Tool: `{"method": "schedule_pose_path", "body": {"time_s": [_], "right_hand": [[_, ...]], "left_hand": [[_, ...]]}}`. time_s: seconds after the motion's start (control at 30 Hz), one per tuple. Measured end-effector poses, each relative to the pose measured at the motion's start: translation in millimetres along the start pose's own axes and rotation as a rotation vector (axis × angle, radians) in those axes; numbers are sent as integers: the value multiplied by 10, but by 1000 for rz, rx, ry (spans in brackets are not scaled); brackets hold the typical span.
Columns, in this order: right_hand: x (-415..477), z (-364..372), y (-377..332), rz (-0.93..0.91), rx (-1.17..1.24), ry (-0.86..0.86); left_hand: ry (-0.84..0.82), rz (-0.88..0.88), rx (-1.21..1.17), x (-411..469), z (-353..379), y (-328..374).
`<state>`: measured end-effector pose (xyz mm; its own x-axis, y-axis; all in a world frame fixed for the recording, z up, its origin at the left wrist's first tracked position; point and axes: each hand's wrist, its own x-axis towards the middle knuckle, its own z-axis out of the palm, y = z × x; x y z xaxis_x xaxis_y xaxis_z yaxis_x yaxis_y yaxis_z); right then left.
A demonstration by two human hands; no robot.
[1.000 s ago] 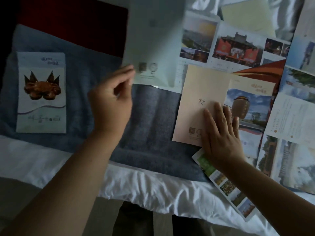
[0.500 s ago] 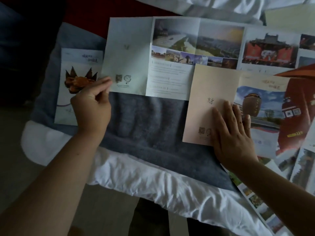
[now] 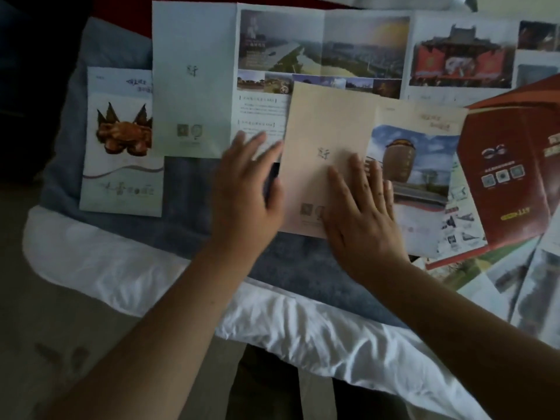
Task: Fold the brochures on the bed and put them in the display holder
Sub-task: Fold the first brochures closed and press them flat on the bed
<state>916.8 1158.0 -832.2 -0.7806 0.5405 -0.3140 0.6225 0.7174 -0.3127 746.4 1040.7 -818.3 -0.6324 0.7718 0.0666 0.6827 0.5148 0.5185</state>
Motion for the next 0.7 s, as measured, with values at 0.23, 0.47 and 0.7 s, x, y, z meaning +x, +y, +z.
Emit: {"method": "schedule_pose_path", "body": {"time_s": [0.23,0.47,0.7], "right_hand": [[-122,-220,456,259,33,44],[-414,-239,910,263,-15,27],[-404,-195,860,258,-33,78]], "left_hand": [[-107,-93,-101,-128,625,733],[-179,-179,227,-94,787,787],[-214,-199,235,-48,682,656]]}}
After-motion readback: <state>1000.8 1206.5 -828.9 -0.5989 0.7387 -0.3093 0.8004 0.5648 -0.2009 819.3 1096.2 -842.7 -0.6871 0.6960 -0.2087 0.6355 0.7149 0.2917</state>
